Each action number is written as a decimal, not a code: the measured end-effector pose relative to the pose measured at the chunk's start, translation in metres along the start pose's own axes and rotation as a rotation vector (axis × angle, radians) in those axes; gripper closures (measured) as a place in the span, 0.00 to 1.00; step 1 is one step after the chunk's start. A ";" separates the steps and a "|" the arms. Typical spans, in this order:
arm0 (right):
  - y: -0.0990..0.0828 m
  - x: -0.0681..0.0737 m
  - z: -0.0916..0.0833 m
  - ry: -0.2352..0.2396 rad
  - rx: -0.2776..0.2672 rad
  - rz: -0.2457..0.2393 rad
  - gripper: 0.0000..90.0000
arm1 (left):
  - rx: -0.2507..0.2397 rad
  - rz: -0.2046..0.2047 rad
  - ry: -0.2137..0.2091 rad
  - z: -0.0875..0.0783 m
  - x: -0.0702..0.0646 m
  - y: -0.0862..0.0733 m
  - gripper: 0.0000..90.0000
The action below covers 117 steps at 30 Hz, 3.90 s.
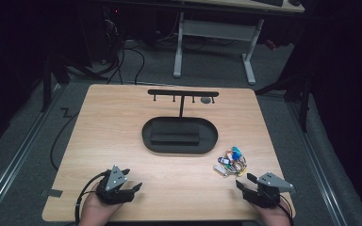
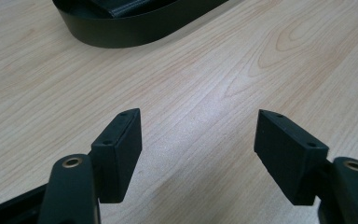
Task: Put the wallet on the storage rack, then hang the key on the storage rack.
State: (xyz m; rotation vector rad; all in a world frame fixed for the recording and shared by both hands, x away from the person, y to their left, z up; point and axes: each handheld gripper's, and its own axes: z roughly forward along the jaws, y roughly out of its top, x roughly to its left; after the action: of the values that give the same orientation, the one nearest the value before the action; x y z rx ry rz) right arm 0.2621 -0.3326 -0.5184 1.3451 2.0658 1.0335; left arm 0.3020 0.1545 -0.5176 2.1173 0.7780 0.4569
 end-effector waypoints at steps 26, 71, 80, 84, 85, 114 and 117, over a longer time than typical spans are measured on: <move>0.067 0.019 0.033 0.020 0.256 -0.171 0.43 | -0.002 -0.010 -0.009 -0.004 0.008 -0.008 0.35; 0.117 0.025 0.102 -0.024 0.713 -0.250 0.81 | 0.002 -0.003 -0.036 -0.011 0.005 -0.015 0.35; 0.121 0.023 0.097 -0.017 0.719 -0.238 0.89 | 0.006 -0.002 -0.037 -0.013 0.006 -0.016 0.35; 0.125 0.022 0.085 -0.008 0.710 -0.244 0.89 | 0.004 -0.003 -0.035 -0.014 0.005 -0.018 0.35; 0.127 0.022 0.082 -0.005 0.708 -0.247 0.89 | 0.006 -0.002 -0.035 -0.014 0.006 -0.018 0.35; 0.171 0.015 0.010 -0.001 0.641 -0.283 0.97 | 0.001 -0.014 -0.034 -0.015 0.008 -0.019 0.34; 0.178 0.015 0.003 0.015 0.632 -0.274 0.97 | 0.002 -0.013 -0.033 -0.015 0.008 -0.019 0.34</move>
State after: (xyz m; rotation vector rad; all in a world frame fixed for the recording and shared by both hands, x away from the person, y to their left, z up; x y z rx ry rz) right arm 0.3581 -0.2754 -0.3791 1.2587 2.6172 0.2742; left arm 0.2927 0.1775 -0.5233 2.1157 0.7732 0.4136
